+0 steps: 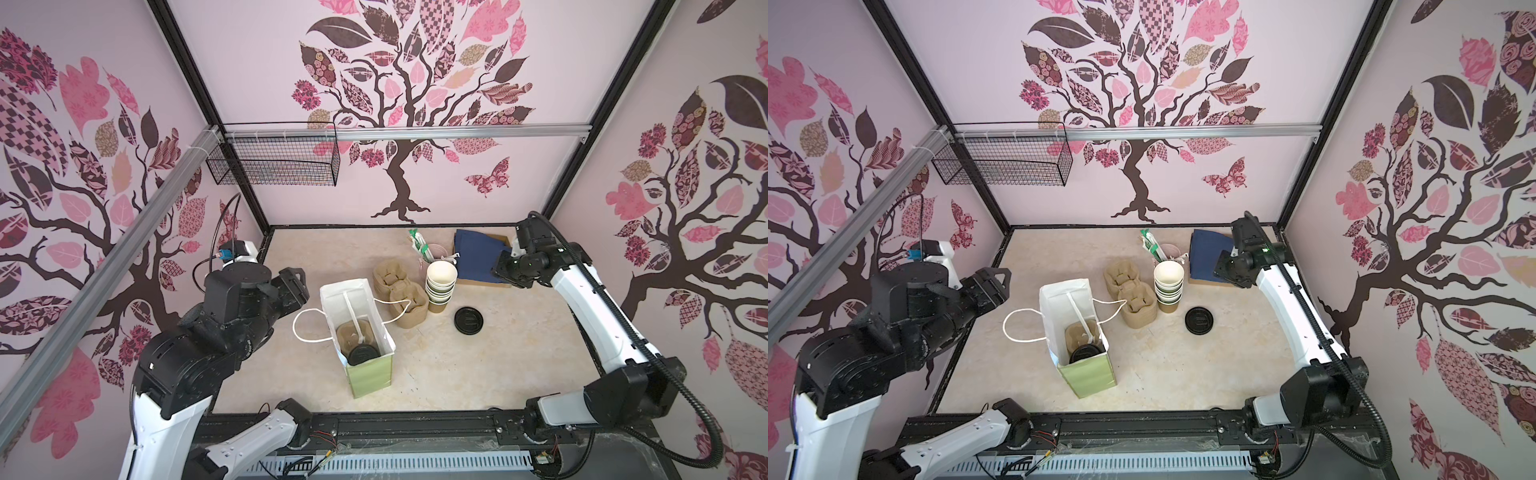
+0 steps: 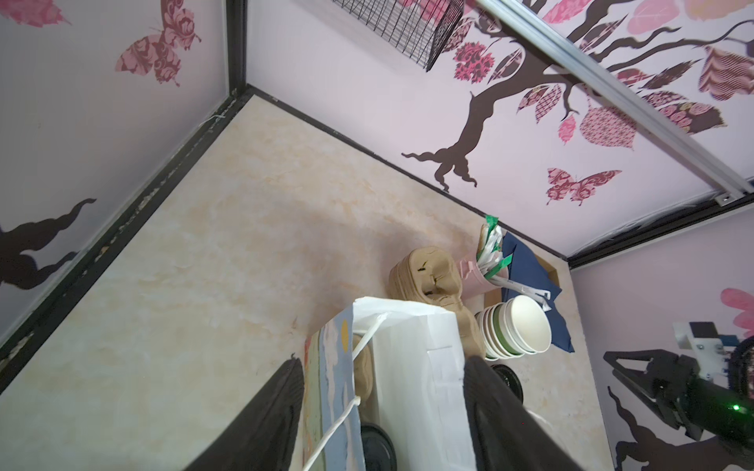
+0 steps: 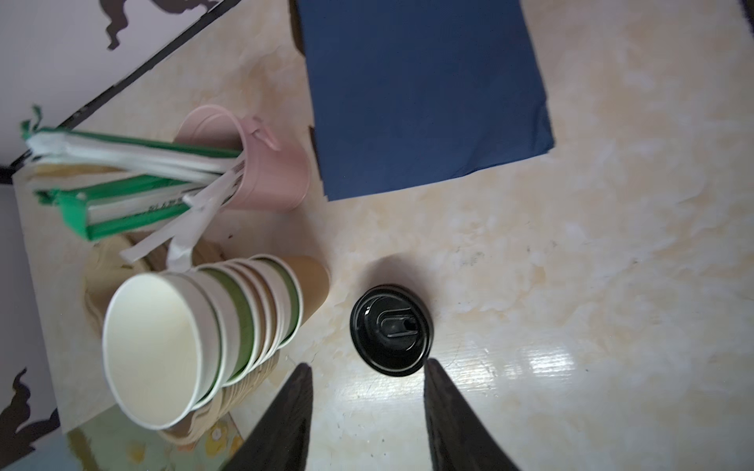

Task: Pack a coffee takeout order
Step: Pick up the tissues from the napkin box.

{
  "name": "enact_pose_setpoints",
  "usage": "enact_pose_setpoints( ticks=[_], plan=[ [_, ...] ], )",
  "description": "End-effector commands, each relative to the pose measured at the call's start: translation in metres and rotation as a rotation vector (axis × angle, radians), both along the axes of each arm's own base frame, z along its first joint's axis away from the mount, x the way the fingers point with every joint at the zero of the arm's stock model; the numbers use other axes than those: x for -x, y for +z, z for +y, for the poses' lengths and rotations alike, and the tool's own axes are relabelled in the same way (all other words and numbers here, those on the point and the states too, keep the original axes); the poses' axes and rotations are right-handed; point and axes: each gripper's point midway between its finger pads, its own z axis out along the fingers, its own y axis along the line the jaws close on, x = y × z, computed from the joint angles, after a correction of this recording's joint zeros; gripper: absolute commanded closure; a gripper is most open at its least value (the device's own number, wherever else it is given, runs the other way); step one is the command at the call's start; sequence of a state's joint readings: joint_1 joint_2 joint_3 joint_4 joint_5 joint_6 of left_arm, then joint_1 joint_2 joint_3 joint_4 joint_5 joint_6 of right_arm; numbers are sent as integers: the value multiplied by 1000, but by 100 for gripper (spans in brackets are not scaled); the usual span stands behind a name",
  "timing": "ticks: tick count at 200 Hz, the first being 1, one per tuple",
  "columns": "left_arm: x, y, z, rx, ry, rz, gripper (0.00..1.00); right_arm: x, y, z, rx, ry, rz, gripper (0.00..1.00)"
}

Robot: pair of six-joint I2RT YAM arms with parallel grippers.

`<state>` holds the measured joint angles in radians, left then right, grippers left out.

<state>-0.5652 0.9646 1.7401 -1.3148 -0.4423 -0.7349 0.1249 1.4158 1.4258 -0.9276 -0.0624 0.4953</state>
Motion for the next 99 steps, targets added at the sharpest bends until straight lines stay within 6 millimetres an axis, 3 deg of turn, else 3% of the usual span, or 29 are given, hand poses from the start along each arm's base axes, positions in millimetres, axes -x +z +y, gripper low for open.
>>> enact_pose_setpoints(
  ticks=[1,16,36,56,99],
  plan=[
    [-19,29,-11,21,-25,-141,34,-13,-15,-25,-15,-87,0,53],
    [-26,38,-18,53,-38,-198,34,-18,-28,-39,-42,-139,16,54],
    [-33,45,-26,87,-57,-253,35,-22,-33,-41,-68,-159,12,54],
    [-40,44,-34,85,-79,-254,34,-21,-33,-42,-70,-168,7,54],
    [-59,42,-59,70,-154,-244,35,-15,-51,-53,-36,-207,43,53]
  ],
)
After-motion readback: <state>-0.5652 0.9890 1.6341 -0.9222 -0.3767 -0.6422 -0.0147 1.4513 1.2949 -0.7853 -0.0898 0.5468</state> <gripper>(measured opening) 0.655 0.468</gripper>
